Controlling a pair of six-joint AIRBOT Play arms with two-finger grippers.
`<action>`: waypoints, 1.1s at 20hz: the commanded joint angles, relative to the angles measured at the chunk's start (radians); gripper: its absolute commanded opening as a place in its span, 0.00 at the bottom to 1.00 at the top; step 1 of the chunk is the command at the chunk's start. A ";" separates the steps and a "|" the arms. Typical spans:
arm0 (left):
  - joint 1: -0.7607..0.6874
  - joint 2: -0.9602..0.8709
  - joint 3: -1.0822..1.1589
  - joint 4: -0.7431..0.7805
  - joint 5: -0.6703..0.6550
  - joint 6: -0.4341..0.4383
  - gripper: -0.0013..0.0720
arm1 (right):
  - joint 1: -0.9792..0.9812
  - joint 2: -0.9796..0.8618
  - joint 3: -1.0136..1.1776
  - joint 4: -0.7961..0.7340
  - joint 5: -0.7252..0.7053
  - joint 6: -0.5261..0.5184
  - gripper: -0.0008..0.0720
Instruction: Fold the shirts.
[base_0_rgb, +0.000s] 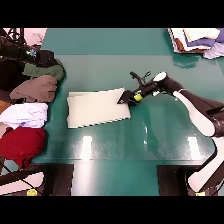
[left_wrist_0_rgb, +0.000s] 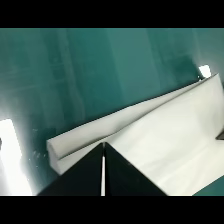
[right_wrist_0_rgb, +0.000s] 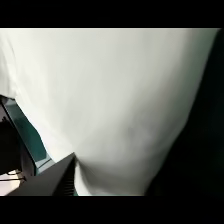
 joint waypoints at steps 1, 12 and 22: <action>-0.001 0.000 0.000 0.001 0.002 0.000 0.05 | 0.045 -0.032 0.031 0.026 0.006 -0.004 0.40; -0.001 0.000 0.000 -0.001 -0.026 -0.002 0.05 | -0.379 0.386 -0.145 -0.147 -0.050 0.087 0.03; -0.002 0.000 0.000 -0.057 -0.024 -0.010 0.05 | -1.225 0.784 -0.546 -0.187 -0.276 0.124 0.03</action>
